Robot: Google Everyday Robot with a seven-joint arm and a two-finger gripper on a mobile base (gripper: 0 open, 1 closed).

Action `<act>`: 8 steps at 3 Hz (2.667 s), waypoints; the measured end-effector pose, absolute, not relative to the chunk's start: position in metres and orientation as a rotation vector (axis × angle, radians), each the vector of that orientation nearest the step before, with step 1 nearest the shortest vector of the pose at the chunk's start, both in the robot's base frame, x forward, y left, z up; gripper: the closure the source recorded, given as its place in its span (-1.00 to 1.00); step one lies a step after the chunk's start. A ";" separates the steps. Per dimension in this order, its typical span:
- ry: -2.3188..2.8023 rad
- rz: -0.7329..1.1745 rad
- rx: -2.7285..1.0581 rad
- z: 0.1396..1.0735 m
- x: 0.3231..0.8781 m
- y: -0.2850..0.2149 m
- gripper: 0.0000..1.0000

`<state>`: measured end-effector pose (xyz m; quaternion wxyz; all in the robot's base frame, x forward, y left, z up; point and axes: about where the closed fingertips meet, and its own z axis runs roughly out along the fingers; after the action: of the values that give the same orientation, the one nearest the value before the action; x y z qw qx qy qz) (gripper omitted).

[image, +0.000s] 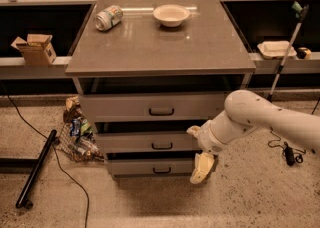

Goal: Open bottom drawer

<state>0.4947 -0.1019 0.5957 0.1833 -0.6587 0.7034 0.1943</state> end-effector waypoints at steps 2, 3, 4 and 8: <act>2.038 0.531 -1.926 0.542 0.493 -0.110 -1.00; 2.057 0.466 -2.005 0.485 0.499 -0.128 -1.00; 2.060 0.425 -2.054 0.433 0.504 -0.145 -1.00; 2.068 0.464 -2.010 0.324 0.518 -0.160 -1.00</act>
Offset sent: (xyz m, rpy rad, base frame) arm 0.0046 -0.0304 -0.1276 -0.2615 0.0294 0.0702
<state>0.5180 -0.1599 0.3242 0.1099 -0.6840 0.7037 0.1579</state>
